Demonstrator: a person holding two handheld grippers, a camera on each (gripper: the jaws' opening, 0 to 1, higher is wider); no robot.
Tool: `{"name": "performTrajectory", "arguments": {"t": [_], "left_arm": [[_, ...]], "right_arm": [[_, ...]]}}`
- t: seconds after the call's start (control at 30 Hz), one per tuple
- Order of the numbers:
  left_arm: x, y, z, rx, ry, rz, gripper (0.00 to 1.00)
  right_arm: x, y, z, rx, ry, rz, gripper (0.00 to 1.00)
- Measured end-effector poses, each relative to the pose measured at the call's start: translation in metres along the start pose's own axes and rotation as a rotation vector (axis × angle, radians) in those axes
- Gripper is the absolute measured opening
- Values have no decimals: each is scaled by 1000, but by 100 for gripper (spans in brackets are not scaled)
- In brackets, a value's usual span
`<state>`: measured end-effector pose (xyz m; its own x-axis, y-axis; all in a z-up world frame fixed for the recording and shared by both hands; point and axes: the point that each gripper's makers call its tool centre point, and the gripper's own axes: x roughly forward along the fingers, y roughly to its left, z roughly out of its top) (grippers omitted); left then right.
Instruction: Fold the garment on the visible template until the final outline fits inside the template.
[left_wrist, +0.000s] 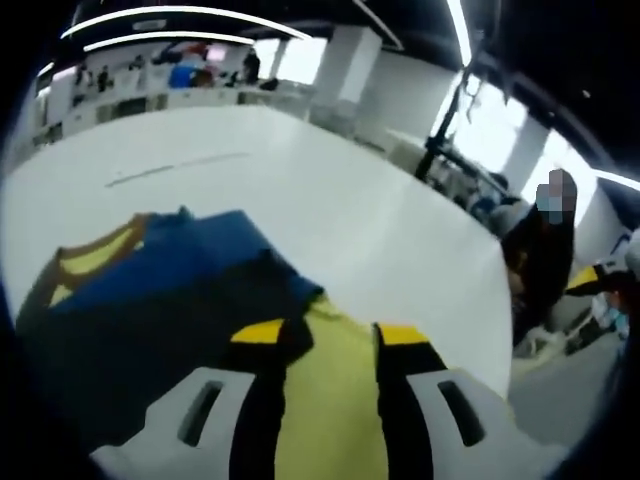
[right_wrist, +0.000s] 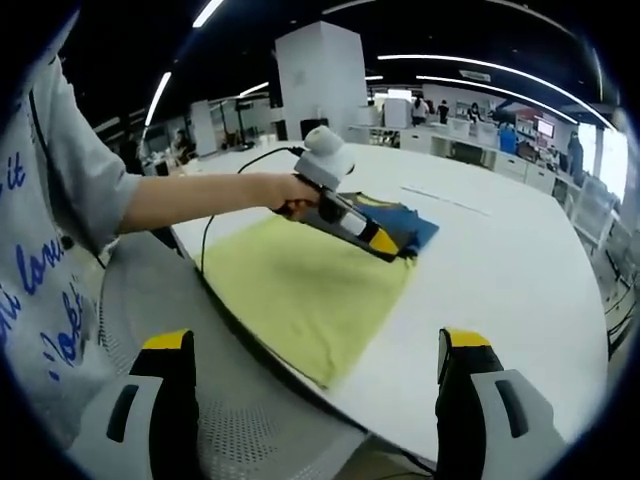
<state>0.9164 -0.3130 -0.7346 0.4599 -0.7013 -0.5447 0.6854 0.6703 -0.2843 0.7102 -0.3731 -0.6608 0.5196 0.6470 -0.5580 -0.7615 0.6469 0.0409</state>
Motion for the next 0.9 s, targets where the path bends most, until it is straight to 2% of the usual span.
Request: {"name": "performTrajectory", "arguments": {"t": [0.3, 0.37, 0.53, 0.6, 0.67, 0.7, 0.8, 0.9], "left_arm": [[-21, -6, 9, 76, -20, 27, 43], [-29, -2, 11, 116, -25, 64, 47], [-43, -8, 10, 128, -25, 65, 52], [-52, -10, 9, 124, -22, 79, 56], [-62, -2, 8, 151, -26, 144, 65], [-66, -2, 3, 156, -7, 152, 67], [-76, -5, -2, 129, -10, 136, 65], [-86, -4, -5, 125, -11, 154, 69]], "right_arm": [[3, 2, 1, 0, -2, 10, 100], [4, 3, 3, -2, -6, 14, 100], [8, 6, 6, -14, -6, 34, 100], [9, 7, 6, -23, -2, 44, 100], [11, 3, 7, -25, -4, 48, 100], [12, 1, 7, -20, -5, 54, 100], [12, -5, 17, -9, -30, 58, 100], [11, -11, 22, -29, -36, 50, 100]]}}
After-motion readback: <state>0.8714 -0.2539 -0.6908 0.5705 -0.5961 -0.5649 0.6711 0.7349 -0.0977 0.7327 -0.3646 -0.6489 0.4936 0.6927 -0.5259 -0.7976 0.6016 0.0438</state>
